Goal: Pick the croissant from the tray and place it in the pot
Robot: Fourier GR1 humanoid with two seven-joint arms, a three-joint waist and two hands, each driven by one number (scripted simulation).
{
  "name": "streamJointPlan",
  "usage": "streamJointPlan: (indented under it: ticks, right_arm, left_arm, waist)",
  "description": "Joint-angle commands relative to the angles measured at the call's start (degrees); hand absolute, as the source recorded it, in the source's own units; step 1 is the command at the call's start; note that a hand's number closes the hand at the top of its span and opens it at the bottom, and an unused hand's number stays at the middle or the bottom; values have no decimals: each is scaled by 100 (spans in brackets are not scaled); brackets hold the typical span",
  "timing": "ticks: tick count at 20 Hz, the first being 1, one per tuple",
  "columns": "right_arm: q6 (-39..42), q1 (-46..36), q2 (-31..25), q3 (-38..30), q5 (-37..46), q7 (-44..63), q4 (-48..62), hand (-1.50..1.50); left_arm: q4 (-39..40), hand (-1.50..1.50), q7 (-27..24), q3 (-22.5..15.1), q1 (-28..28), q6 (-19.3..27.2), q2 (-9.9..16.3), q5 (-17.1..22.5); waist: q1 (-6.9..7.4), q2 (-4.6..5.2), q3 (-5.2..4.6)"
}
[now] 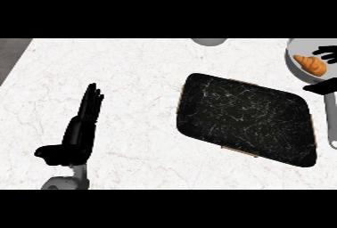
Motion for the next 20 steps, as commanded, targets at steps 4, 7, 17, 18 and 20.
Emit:
streamJointPlan:
  ticks: [4,7,17,18,20]
  right_arm:
    - [183,-97,65,-1529,-1628,-1003,29,-150]
    - [523,-149,-219,-1827,-1940,-913,146,-150]
    - [1184,323,-1152,-2312,-2415,-1145,269,-150]
    - [1166,370,-1183,-2410,-2514,-1179,271,-150]
    - [1225,448,-1094,-2411,-2534,-1410,272,-150]
  left_arm:
    - [30,0,-100,-21,81,64,-64,-50]
    - [52,0,-182,-4,138,82,-50,-89]
    - [-90,0,25,-127,71,35,-101,-81]
    - [-11,0,-131,-64,174,28,-69,-78]
    - [-8,0,-103,98,-34,-151,107,61]
  waist:
    - [-54,16,19]
    - [-43,1,1]
    - [52,57,22]
    - [47,54,18]
    - [73,75,22]
